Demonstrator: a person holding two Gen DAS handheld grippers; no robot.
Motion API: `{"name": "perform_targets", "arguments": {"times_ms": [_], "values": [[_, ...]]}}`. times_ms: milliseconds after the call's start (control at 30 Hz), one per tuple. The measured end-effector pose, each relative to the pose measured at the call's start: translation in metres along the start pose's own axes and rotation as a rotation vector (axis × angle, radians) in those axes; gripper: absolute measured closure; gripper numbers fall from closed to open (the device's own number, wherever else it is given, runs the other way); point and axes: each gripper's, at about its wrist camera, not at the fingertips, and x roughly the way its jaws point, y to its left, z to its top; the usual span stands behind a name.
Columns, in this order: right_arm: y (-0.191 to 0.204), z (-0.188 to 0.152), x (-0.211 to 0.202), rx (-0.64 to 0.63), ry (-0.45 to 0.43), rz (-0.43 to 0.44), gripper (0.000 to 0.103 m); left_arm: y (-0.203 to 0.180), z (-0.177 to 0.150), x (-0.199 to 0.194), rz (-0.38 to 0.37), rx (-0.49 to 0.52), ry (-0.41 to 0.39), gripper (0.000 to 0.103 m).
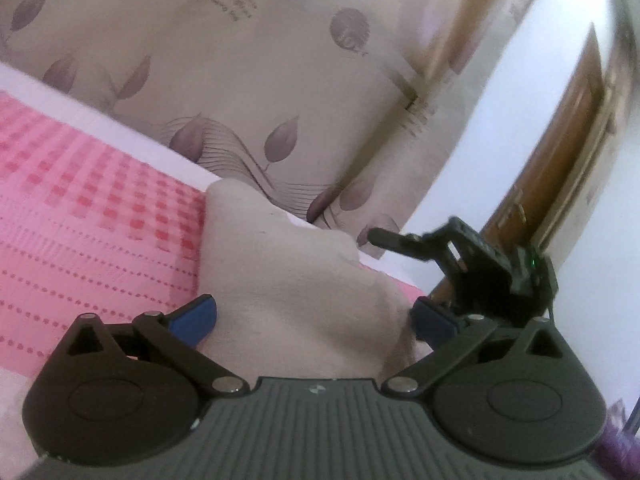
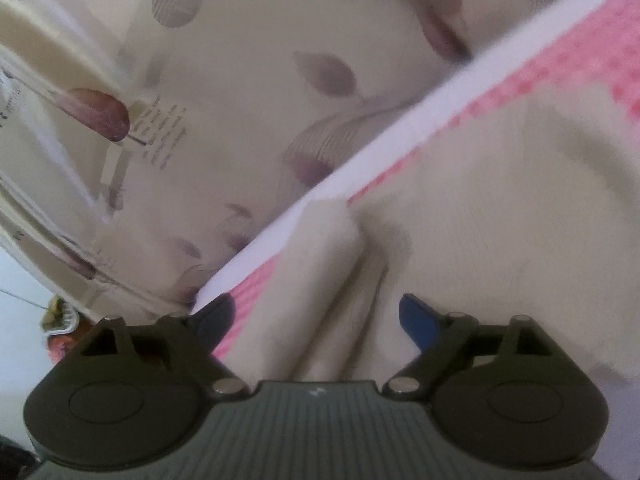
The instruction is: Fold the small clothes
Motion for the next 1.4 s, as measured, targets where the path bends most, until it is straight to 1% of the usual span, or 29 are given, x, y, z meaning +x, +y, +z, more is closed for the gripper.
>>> {"name": "perform_targets", "arguments": {"times_ms": [67,133,167,200,233,300,333,367,400,467,533,600,667,733,767,833,867,900,967,1033,1067,1100,1133,1200,1267,1333,1400], "values": [[0.000,-0.003,0.004,-0.001,0.013,0.018,0.013,0.001,0.001,-0.001,0.002,-0.006,0.002,0.001],[0.004,-0.006,0.013,-0.013,0.041,0.024,0.015,-0.001,0.002,-0.002,0.002,0.009,0.000,0.001],[0.007,-0.008,0.017,-0.024,0.050,0.028,0.029,-0.002,0.001,-0.002,0.001,0.022,-0.002,0.001],[0.010,-0.011,0.022,-0.037,0.059,0.027,0.054,-0.003,0.001,-0.003,0.002,0.033,-0.004,0.001],[0.014,-0.013,0.028,-0.054,0.066,0.008,0.061,-0.005,0.001,-0.003,0.004,0.044,-0.007,0.001],[0.021,-0.015,0.039,-0.107,0.046,-0.021,0.071,-0.006,0.000,-0.004,0.013,0.055,-0.017,0.001],[0.024,-0.015,0.043,-0.134,0.038,-0.044,0.072,-0.007,0.000,-0.004,0.020,0.056,-0.023,0.001],[0.028,-0.013,0.043,-0.149,0.028,-0.053,0.078,-0.007,-0.001,-0.006,0.029,0.056,-0.032,0.001],[0.031,-0.010,0.039,-0.163,0.010,-0.047,0.080,-0.007,-0.001,-0.007,0.041,0.055,-0.043,0.001],[0.040,0.000,0.018,-0.206,-0.062,-0.035,0.084,-0.007,-0.002,-0.010,0.055,0.053,-0.058,0.001],[0.043,0.012,0.000,-0.216,-0.103,-0.044,0.087,-0.006,-0.002,-0.010,0.073,0.047,-0.066,0.001],[0.045,0.021,-0.014,-0.234,-0.107,-0.051,0.088,-0.005,-0.002,-0.010,0.081,0.041,-0.070,0.001],[0.048,0.025,-0.022,-0.274,-0.101,-0.084,0.088,-0.005,-0.002,-0.010,0.087,0.039,-0.069,0.001],[0.044,0.030,-0.032,-0.290,-0.112,-0.110,0.095,-0.005,-0.002,-0.009,0.092,0.039,-0.070,0.001],[0.039,0.033,-0.038,-0.280,-0.124,-0.119,0.096,-0.004,-0.002,-0.009,0.093,0.036,-0.067,0.001],[0.024,0.042,-0.051,-0.233,-0.141,-0.124,0.096,-0.003,-0.002,-0.008,0.096,0.032,-0.063,0.001],[0.017,0.046,-0.053,-0.218,-0.129,-0.121,0.096,-0.003,-0.002,-0.007,0.097,0.028,-0.061,0.001],[0.010,0.048,-0.052,-0.190,-0.093,-0.101,0.095,-0.003,-0.002,-0.007,0.098,0.025,-0.059,0.001],[-0.001,0.044,-0.051,-0.112,-0.072,-0.059,0.094,-0.001,-0.002,-0.006,0.100,0.017,-0.057,0.001],[-0.008,0.037,-0.045,-0.064,-0.021,-0.022,0.089,-0.001,-0.002,-0.005,0.099,0.012,-0.057,0.001],[-0.009,0.033,-0.043,-0.054,-0.010,-0.011,0.082,-0.001,-0.002,-0.005,0.099,0.012,-0.056,0.001],[-0.009,0.028,-0.040,-0.049,0.000,-0.008,0.072,-0.001,-0.002,-0.005,0.100,0.014,-0.055,0.001],[-0.009,0.024,-0.034,-0.042,0.018,-0.006,0.066,-0.001,-0.002,-0.005,0.100,0.016,-0.055,0.001],[-0.013,0.016,-0.025,-0.007,0.042,0.018,0.036,-0.002,-0.002,-0.004,0.099,0.018,-0.053,0.001],[-0.015,0.009,-0.016,0.032,0.053,0.045,0.027,-0.001,-0.002,-0.003,0.097,0.020,-0.051,0.000],[-0.015,0.006,-0.008,0.040,0.053,0.015,0.027,-0.001,-0.002,-0.002,0.093,0.020,-0.046,0.000],[-0.012,0.003,-0.005,0.047,0.050,0.035,0.026,0.000,-0.002,-0.001,0.089,0.020,-0.042,0.000]]}}
